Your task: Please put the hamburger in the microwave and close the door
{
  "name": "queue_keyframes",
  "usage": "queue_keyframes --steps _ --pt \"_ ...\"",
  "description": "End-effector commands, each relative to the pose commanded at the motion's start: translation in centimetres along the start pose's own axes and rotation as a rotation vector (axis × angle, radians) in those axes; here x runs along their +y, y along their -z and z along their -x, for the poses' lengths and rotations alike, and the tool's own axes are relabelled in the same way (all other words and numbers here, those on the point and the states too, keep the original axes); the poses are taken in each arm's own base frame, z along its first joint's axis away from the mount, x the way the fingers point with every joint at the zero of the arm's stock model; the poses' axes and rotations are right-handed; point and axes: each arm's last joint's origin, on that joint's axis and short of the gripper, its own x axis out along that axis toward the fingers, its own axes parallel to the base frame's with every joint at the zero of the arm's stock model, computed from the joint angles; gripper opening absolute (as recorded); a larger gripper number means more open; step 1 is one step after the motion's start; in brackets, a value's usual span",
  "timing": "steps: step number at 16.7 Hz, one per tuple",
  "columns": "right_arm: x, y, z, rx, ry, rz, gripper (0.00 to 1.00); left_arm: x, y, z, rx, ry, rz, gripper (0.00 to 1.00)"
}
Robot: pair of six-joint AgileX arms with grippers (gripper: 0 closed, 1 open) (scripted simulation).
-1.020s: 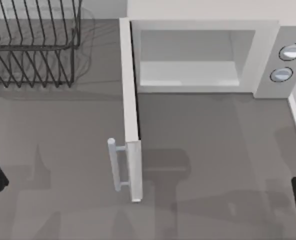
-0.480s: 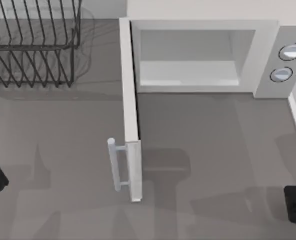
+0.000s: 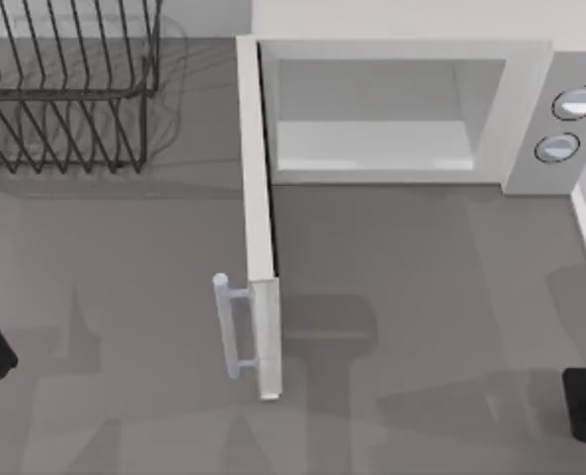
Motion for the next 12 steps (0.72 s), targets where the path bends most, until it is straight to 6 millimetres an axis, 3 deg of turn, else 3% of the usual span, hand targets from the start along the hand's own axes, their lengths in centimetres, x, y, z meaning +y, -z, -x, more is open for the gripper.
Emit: queue_keyframes --steps 7,12 --pt "0.0 0.0 0.0 0.0 0.0 0.0 0.02 0.0 0.0 0.0 0.0 0.0 0.0 1.0" --pt "0.0 0.0 0.0 0.0 0.0 0.0 0.0 0.0 0.0 0.0 0.0 0.0 0.0 1.0"
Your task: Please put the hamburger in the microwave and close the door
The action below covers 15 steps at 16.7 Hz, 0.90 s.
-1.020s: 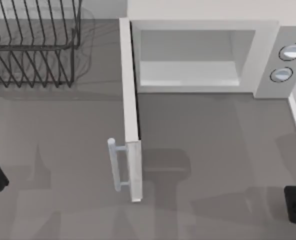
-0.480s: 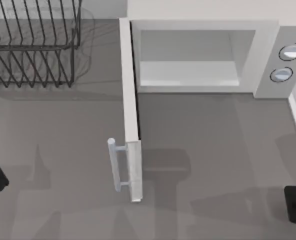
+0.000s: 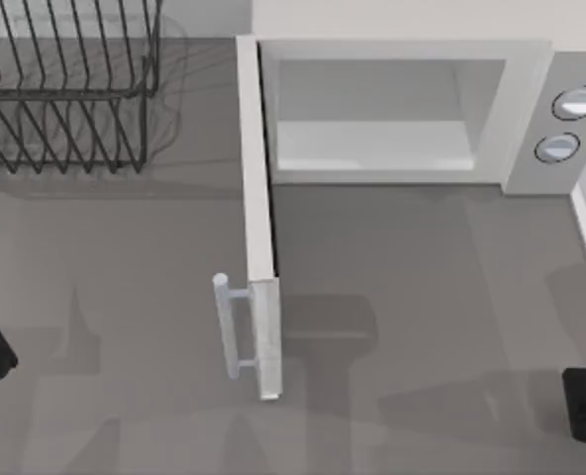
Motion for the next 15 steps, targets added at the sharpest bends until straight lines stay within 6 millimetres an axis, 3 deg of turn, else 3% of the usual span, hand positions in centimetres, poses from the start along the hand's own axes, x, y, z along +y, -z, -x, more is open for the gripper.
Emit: queue_keyframes --steps 3,4,8,15 --pt "0.0 0.0 0.0 0.0 0.0 0.0 0.0 0.0 0.0 0.0 0.0 0.0 0.0 1.0" --pt "0.1 -0.2 2.2 -0.03 0.0 -0.002 0.0 0.0 0.0 0.0 0.0 0.0 0.0 1.0" --pt "0.2 -0.7 3.8 -0.032 -0.001 -0.002 0.0 0.0 0.0 0.0 0.0 0.0 0.0 1.0" --pt "0.1 -0.4 11.0 -0.011 0.004 -0.003 0.0 0.0 0.0 0.0 0.0 0.0 0.0 1.0"
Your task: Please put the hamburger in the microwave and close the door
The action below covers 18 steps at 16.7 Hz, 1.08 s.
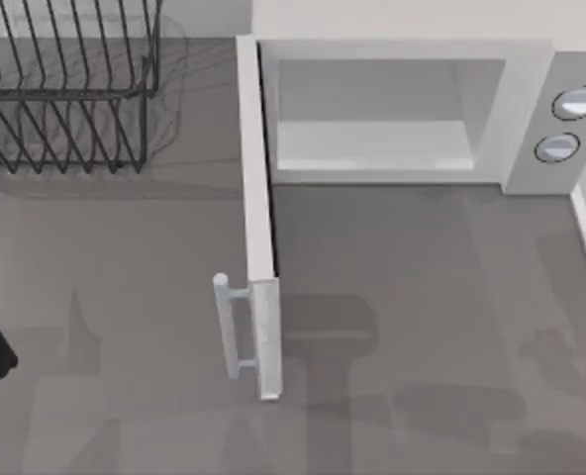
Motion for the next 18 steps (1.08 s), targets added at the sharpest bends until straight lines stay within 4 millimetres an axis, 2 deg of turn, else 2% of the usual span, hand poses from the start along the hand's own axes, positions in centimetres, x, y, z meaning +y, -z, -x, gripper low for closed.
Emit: queue_keyframes --steps 2,7,9,13,18 --pt "-0.1 0.2 1.2 -0.017 -0.004 0.001 0.0 0.0 0.0 0.0 0.0 0.0 0.0 1.0" --pt "0.0 0.2 1.1 -0.015 -0.004 0.001 0.0 0.0 0.0 0.0 0.0 0.0 0.0 1.0" --pt "0.3 -0.5 1.1 -0.044 0.004 0.011 0.0 0.0 0.0 0.0 0.0 0.0 0.0 1.0" --pt "2.6 -4.0 0.3 -0.182 0.045 0.056 0.0 0.0 0.0 0.0 0.0 0.0 0.0 1.0" --pt "8.2 -10.0 -3.6 -0.446 0.096 0.121 0.0 0.0 0.0 0.0 0.0 0.0 0.0 1.0"
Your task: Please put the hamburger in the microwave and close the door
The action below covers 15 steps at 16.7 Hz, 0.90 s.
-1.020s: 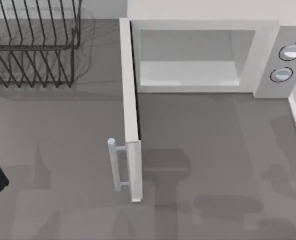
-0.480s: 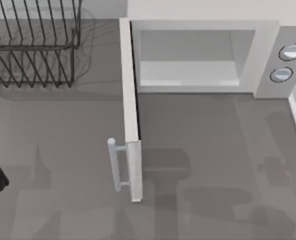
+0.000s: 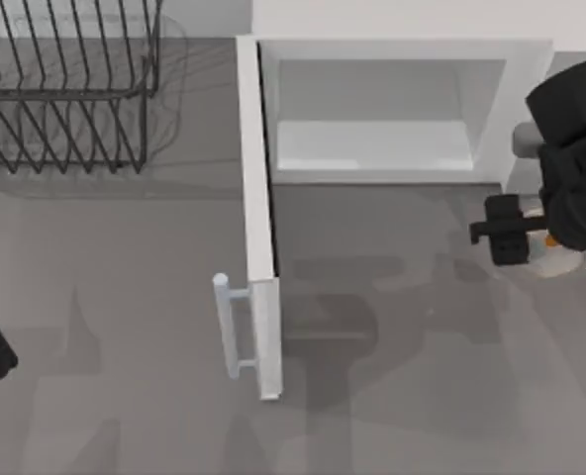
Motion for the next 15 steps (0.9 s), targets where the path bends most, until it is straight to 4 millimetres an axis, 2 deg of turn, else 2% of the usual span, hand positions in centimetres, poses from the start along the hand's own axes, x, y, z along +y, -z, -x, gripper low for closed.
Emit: queue_keyframes --steps 4,7,11,15 --pt "5.9 -2.1 -4.5 -0.273 0.007 0.012 0.0 0.0 0.0 0.0 0.0 0.0 0.0 1.0" --pt "10.1 -2.8 -6.6 -0.481 -0.013 -0.018 0.0 0.0 0.0 0.0 0.0 0.0 0.0 1.0" --pt "14.5 -2.7 -7.9 -0.679 -0.042 -0.079 0.0 0.0 0.0 0.0 0.0 0.0 0.0 1.0" --pt "16.5 -2.4 -8.3 -0.762 -0.058 -0.118 0.0 0.0 0.0 0.0 0.0 0.0 0.0 1.0"
